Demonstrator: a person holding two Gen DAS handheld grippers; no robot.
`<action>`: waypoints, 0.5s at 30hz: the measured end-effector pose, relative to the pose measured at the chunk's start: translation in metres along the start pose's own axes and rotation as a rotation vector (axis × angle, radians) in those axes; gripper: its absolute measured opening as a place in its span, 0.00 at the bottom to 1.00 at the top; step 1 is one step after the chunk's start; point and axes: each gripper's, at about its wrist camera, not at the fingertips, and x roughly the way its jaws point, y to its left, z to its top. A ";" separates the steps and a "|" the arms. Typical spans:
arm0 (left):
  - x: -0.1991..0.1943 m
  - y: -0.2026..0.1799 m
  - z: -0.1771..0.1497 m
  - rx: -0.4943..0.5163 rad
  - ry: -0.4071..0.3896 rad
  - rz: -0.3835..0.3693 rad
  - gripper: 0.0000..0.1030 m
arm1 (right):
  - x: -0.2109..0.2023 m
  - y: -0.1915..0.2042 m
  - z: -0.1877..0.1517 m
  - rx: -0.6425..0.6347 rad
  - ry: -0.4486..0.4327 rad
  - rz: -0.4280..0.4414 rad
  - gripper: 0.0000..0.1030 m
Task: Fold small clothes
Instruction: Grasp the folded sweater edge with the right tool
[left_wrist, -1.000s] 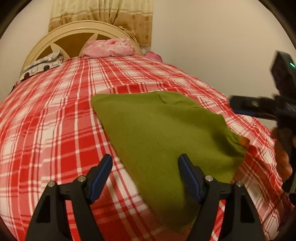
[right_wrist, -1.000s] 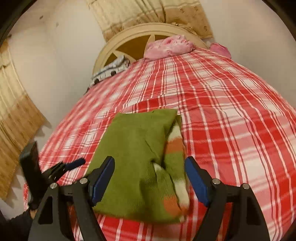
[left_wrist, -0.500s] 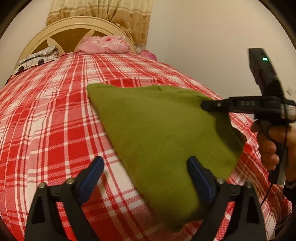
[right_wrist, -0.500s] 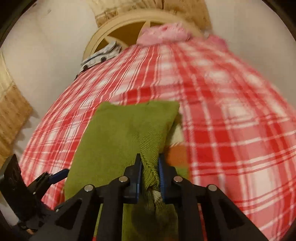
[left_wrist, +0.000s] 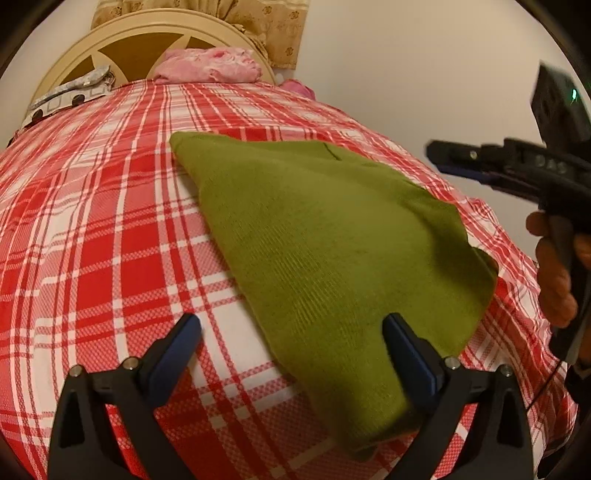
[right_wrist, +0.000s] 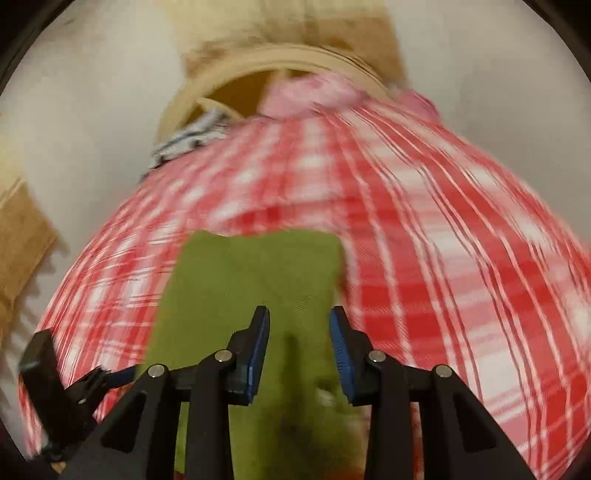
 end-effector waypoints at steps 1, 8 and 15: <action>0.001 0.000 0.001 -0.002 0.000 0.002 1.00 | 0.002 0.012 0.003 -0.042 0.017 0.036 0.34; 0.005 0.001 0.002 -0.006 0.018 -0.007 1.00 | 0.059 0.008 -0.012 -0.064 0.187 -0.006 0.33; 0.005 0.007 0.001 -0.025 0.022 -0.017 1.00 | 0.031 0.015 -0.026 -0.117 0.127 -0.032 0.34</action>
